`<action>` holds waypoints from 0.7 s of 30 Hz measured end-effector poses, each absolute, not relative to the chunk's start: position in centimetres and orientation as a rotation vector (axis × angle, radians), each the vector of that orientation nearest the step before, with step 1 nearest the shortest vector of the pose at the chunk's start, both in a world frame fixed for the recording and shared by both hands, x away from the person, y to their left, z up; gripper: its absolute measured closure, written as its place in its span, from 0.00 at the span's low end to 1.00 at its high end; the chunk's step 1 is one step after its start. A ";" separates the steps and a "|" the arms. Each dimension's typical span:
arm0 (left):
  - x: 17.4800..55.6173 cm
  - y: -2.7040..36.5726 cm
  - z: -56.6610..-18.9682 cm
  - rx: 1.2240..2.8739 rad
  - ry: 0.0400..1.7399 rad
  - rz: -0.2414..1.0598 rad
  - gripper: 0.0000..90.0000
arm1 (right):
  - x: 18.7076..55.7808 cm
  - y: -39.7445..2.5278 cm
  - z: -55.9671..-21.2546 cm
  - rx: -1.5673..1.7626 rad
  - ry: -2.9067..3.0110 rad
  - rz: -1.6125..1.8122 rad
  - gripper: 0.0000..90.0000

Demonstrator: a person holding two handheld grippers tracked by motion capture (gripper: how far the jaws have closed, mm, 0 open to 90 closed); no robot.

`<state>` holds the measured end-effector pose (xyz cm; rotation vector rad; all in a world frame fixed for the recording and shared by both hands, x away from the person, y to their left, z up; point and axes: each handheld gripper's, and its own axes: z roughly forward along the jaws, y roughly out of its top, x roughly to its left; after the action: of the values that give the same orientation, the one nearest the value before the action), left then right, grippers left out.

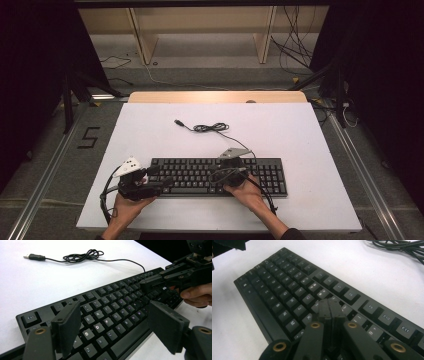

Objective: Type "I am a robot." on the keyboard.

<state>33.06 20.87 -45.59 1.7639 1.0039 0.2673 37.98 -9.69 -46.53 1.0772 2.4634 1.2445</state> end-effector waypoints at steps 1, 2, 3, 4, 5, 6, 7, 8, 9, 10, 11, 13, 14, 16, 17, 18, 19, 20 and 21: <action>33.1 20.9 -45.6 1.763 1.004 0.267 0.30 | 38.0 -9.6 -46.6 1.080 2.462 1.241 1.00; 33.1 20.9 -45.6 1.764 1.003 0.267 0.30 | 38.0 -9.6 -46.6 1.076 2.466 1.239 1.00; 33.1 20.8 -45.6 1.764 1.003 0.267 0.30 | 38.0 -9.4 -46.6 1.078 2.466 1.236 1.00; 33.1 20.8 -45.6 1.765 1.003 0.267 0.30 | 38.1 -9.3 -46.7 1.072 2.466 1.230 1.00; 33.1 20.8 -45.6 1.766 1.003 0.267 0.30 | 38.1 -9.2 -46.7 1.075 2.467 1.225 1.00; 33.1 20.8 -45.6 1.766 1.002 0.267 0.30 | 38.2 -9.1 -46.8 1.079 2.471 1.220 1.00; 33.1 20.8 -45.6 1.765 1.002 0.267 0.30 | 38.3 -9.0 -46.8 1.078 2.470 1.216 1.00; 33.1 20.8 -45.6 1.765 1.003 0.267 0.30 | 38.4 -8.9 -46.9 1.077 2.472 1.210 1.00; 33.1 20.8 -45.6 1.765 1.003 0.267 0.30 | 38.5 -8.7 -47.0 1.078 2.472 1.206 1.00; 33.1 20.9 -45.6 1.766 1.003 0.268 0.30 | 38.6 -8.6 -47.0 1.080 2.472 1.203 1.00; 33.1 20.9 -45.6 1.766 1.003 0.267 0.30 | 38.6 -8.5 -47.1 1.084 2.475 1.196 1.00; 33.1 20.9 -45.6 1.766 1.002 0.268 0.30 | 38.7 -8.3 -47.2 1.087 2.477 1.187 1.00; 33.1 20.9 -45.6 1.766 1.002 0.268 0.30 | 38.8 -8.2 -47.3 1.087 2.479 1.179 1.00; 33.1 20.8 -45.6 1.767 1.002 0.268 0.30 | 38.9 -8.0 -47.5 1.089 2.481 1.154 1.00; 33.1 20.8 -45.6 1.767 1.002 0.268 0.30 | 38.9 -8.0 -47.6 1.089 2.484 1.144 1.00; 33.1 20.8 -45.6 1.765 1.002 0.268 0.30 | 39.0 -7.9 -47.7 1.086 2.489 1.132 1.00; 33.1 20.9 -45.6 1.765 1.002 0.268 0.30 | 39.0 -7.9 -47.8 1.075 2.489 1.124 1.00; 33.1 20.9 -45.6 1.766 1.002 0.269 0.30 | 39.0 -7.8 -47.8 1.069 2.485 1.122 1.00; 33.1 20.9 -45.6 1.765 1.004 0.270 0.30 | 38.9 -7.8 -47.9 1.068 2.484 1.118 1.00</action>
<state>33.08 20.88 -45.59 1.7654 1.0036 0.2700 38.93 -7.76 -47.85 1.0681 2.4837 1.1185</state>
